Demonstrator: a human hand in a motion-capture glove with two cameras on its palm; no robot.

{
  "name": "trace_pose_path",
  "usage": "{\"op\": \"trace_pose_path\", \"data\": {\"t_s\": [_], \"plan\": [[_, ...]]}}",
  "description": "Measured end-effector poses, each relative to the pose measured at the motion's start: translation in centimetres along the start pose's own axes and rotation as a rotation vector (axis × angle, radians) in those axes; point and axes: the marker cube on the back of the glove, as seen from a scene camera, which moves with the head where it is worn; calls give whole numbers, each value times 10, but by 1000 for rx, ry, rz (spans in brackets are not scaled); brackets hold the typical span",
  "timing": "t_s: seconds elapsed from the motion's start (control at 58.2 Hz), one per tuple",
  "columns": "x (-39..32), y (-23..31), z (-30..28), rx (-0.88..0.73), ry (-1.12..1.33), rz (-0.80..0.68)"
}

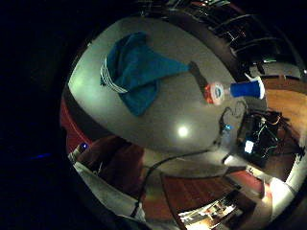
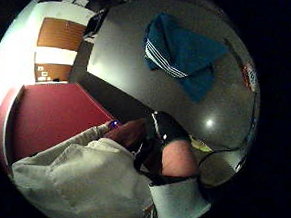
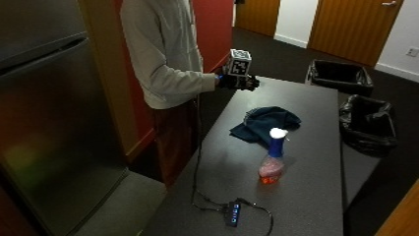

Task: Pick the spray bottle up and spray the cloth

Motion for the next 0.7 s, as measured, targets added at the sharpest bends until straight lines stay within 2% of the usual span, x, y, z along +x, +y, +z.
{"op": "trace_pose_path", "data": {"t_s": [0.189, 0.241, 0.309, 0.378, 0.464, 0.55, 0.705], "plan": [[-17, -3, 10, 8, 44, -16], [-10, 0, 6, 19, 86, 20], [14, 5, -2, 35, 285, 126], [-12, 7, 1, 45, 113, 19], [14, 12, -7, 84, 370, 161], [-25, 13, -4, 138, 71, 40], [-17, 24, -11, 223, 31, 86]]}}
